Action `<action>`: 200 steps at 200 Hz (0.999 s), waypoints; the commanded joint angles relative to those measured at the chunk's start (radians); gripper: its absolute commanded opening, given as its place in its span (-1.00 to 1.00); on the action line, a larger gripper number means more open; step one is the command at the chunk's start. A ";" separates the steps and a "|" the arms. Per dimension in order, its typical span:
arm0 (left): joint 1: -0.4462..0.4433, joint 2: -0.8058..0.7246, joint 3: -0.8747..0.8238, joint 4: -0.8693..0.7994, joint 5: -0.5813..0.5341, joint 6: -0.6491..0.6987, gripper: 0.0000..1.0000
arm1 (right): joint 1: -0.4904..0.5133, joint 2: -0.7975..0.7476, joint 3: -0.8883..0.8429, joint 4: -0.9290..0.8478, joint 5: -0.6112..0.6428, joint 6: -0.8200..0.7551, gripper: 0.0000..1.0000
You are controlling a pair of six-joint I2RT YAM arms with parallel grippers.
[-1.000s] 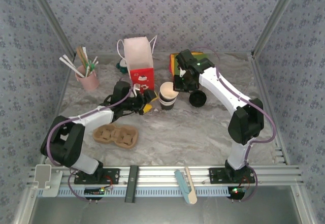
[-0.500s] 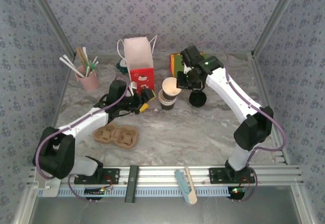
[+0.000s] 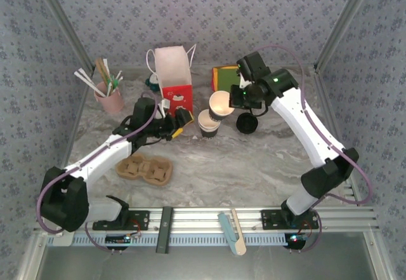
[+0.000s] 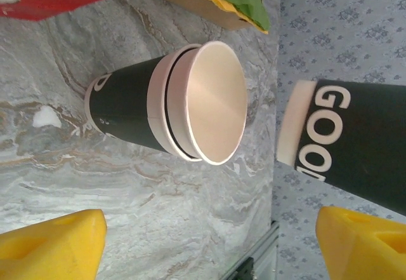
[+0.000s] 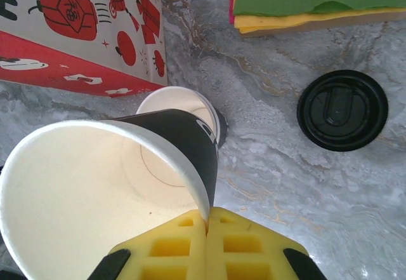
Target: Pack the takeout coffee
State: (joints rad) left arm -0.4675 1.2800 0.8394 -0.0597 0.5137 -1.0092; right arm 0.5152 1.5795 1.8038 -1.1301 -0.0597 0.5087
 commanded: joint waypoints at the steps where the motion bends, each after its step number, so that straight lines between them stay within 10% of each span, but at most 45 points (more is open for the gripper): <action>1: -0.010 -0.052 0.076 -0.104 -0.047 0.082 0.73 | -0.009 -0.072 -0.058 -0.061 0.030 0.006 -0.94; 200: -0.002 -0.183 0.143 -0.351 -0.189 0.157 0.84 | 0.150 -0.162 -0.711 0.314 0.053 0.162 -0.94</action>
State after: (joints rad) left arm -0.4675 1.1225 0.9565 -0.3943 0.3386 -0.8600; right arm 0.6521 1.4113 1.1145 -0.8436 -0.0143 0.6403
